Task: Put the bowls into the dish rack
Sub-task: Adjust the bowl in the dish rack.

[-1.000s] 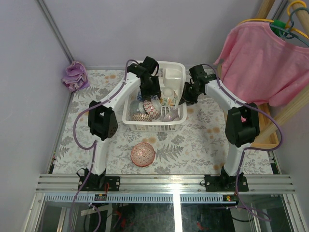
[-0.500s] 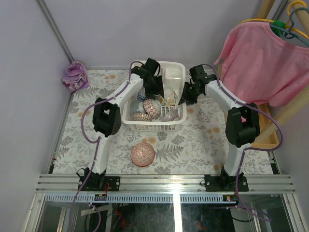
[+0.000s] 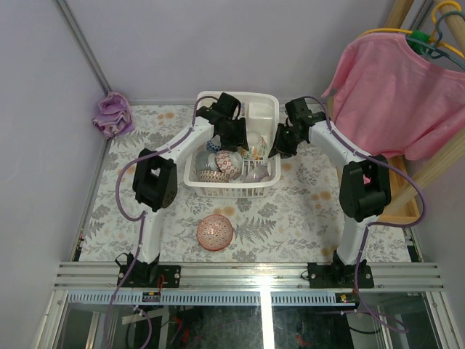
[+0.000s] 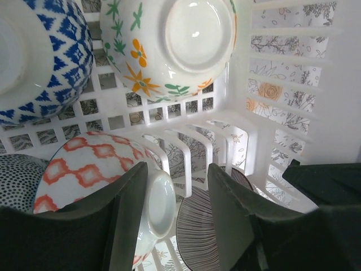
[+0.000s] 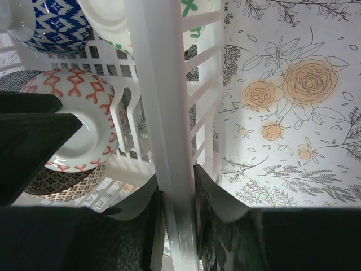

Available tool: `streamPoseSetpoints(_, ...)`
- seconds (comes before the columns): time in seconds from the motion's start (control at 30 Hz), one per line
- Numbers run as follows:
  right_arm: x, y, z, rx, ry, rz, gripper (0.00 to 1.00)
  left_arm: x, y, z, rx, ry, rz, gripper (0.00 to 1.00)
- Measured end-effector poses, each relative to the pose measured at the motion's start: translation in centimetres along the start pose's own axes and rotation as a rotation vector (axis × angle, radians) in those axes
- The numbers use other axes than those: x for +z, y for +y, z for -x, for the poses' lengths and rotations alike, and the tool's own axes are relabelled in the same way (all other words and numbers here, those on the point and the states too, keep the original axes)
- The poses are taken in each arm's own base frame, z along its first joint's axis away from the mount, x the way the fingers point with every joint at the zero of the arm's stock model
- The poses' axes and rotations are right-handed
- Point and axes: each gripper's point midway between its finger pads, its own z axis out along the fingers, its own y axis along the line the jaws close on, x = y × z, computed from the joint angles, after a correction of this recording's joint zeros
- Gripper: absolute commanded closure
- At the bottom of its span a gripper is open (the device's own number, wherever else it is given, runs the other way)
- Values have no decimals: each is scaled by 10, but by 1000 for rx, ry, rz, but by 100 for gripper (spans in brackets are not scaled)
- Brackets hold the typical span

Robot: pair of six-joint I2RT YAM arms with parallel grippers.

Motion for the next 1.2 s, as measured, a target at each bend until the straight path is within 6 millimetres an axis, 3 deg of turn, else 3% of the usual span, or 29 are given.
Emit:
streamPoseSetpoints(0.3,1,0,0,-1,-5,4,92,-6,-5,-19,24,11,-12,55)
streamPoseSetpoints(1.03,1,0,0,-4,-9,6,91,-29,-2,-26,34,4,5,51)
streamPoseSetpoints(1.2,1,0,0,-6,-10,7,81,-42,-3,-24,27,18,21,48)
